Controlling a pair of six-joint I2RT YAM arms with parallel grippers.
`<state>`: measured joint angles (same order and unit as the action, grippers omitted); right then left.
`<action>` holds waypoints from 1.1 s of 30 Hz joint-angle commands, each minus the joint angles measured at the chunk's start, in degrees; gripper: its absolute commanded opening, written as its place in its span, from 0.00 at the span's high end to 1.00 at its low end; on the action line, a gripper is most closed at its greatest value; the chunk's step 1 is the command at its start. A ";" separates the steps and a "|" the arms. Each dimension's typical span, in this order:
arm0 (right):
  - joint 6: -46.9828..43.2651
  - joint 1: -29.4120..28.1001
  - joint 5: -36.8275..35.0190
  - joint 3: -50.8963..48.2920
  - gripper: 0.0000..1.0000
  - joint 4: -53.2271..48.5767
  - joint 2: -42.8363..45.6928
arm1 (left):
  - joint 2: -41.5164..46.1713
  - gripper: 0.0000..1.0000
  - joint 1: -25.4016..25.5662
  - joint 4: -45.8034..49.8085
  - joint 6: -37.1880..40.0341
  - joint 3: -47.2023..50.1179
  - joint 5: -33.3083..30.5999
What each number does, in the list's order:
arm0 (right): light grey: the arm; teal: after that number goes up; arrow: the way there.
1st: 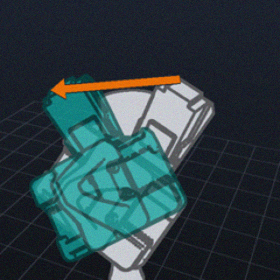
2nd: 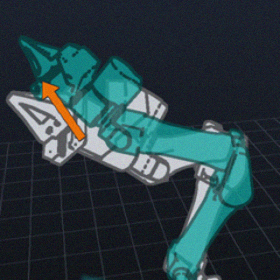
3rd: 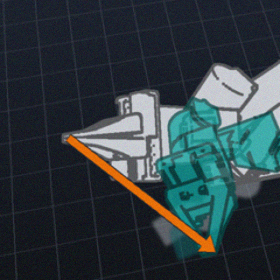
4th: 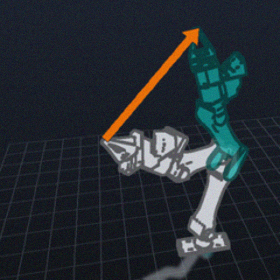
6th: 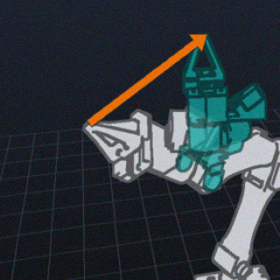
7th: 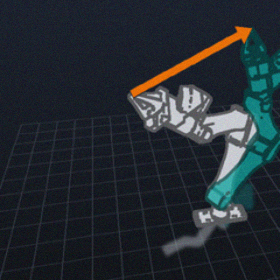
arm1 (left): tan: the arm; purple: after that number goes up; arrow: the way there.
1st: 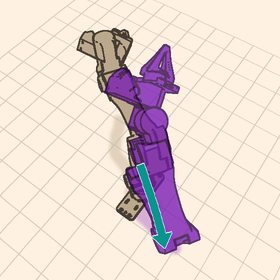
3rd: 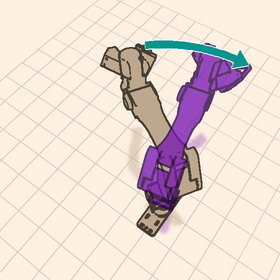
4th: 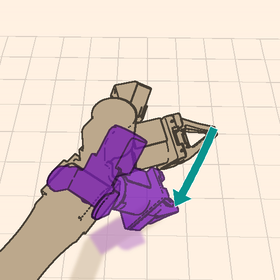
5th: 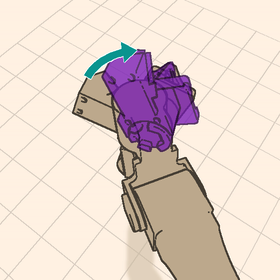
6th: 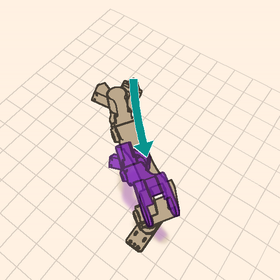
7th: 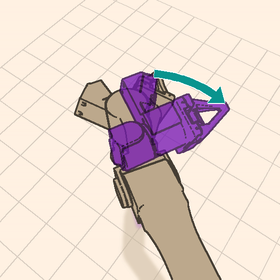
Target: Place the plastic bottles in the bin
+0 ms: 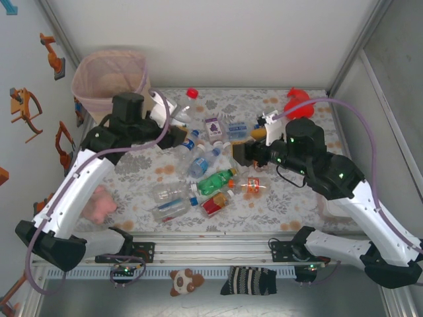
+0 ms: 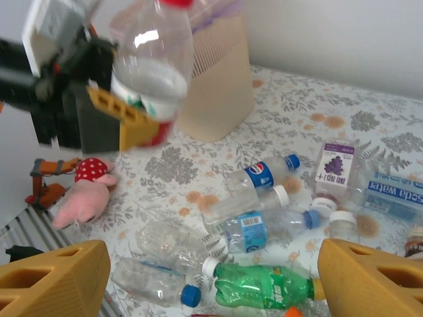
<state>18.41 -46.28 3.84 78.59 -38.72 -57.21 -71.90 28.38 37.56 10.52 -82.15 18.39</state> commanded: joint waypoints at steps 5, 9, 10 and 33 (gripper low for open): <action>-0.91 0.45 -0.93 -1.06 0.19 -0.34 0.34 | -6.82 0.41 -9.51 5.02 -2.70 -12.67 -7.92; -0.74 0.49 -1.19 -1.59 0.19 -0.31 0.86 | -11.25 0.41 -15.11 5.51 -2.67 -19.04 -9.05; -0.65 0.49 -1.19 -1.68 0.19 -0.36 1.10 | -12.19 0.41 -15.99 5.29 -2.61 -20.15 -9.21; -1.01 0.58 -2.78 -3.01 0.20 -0.29 1.67 | -35.55 0.42 -33.48 2.70 0.71 -33.02 -19.86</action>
<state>18.20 -46.09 2.02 75.70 -39.27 -55.53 -105.60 -3.66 39.38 9.56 -112.88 0.84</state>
